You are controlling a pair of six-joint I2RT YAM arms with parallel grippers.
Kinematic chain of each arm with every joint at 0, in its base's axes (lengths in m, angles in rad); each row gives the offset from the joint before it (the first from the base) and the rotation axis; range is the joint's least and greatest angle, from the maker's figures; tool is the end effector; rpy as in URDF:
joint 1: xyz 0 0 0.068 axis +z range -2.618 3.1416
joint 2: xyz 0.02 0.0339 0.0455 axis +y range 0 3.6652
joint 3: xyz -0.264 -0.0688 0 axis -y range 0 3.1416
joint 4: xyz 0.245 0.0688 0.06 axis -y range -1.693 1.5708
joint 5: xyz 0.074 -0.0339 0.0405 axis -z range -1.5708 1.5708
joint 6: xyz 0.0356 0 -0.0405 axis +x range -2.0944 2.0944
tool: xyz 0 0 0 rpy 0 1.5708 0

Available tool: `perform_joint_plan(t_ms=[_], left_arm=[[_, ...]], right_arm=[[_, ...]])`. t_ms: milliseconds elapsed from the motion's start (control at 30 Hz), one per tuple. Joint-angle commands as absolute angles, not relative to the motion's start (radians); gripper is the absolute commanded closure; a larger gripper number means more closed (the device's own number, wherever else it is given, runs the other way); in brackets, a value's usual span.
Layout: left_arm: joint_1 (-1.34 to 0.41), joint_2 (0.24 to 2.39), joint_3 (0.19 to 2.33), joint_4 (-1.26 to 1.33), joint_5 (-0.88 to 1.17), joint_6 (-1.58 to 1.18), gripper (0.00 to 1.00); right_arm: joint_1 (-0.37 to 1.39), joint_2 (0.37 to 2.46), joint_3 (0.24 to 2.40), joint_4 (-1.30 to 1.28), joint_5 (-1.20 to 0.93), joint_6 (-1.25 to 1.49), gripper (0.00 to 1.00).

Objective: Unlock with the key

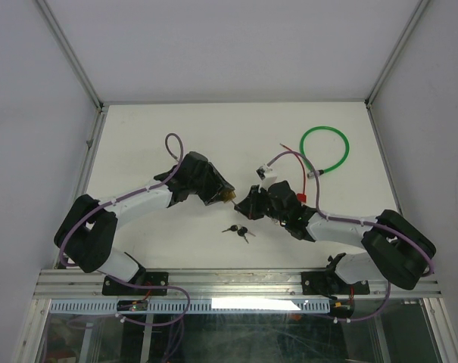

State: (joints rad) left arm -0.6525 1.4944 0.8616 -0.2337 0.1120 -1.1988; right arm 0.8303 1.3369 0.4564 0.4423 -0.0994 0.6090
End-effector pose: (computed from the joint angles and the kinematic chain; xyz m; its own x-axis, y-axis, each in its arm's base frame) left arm 0.2389 -0.1876 0.1969 -0.8358 -0.5265 -0.1560 -0.3239 0.7021 -0.6342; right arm 0.1729 0.1944 0.1732 -0.6896 0.0892 -0.7186 -0.4884 0.6754 0.5525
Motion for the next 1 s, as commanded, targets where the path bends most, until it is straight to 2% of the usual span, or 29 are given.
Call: perform_joint_plan(t_ms=[0, 600, 967], left_arm=[[-0.647, 1.436, 0.861, -0.141, 0.162, -1.229, 0.80], [-0.664, 1.398, 0.810, -0.072, 0.174, -1.295, 0.81], [-0.704, 1.400, 0.797, -0.063, 0.172, -1.307, 0.83]], right_arm=[[0.834, 1.337, 0.501, 0.512, -0.056, 0.627, 1.00], [0.837, 1.365, 0.496, 0.606, 0.011, 0.651, 1.00], [0.839, 1.376, 0.504, 0.788, 0.012, 0.494, 1.00]])
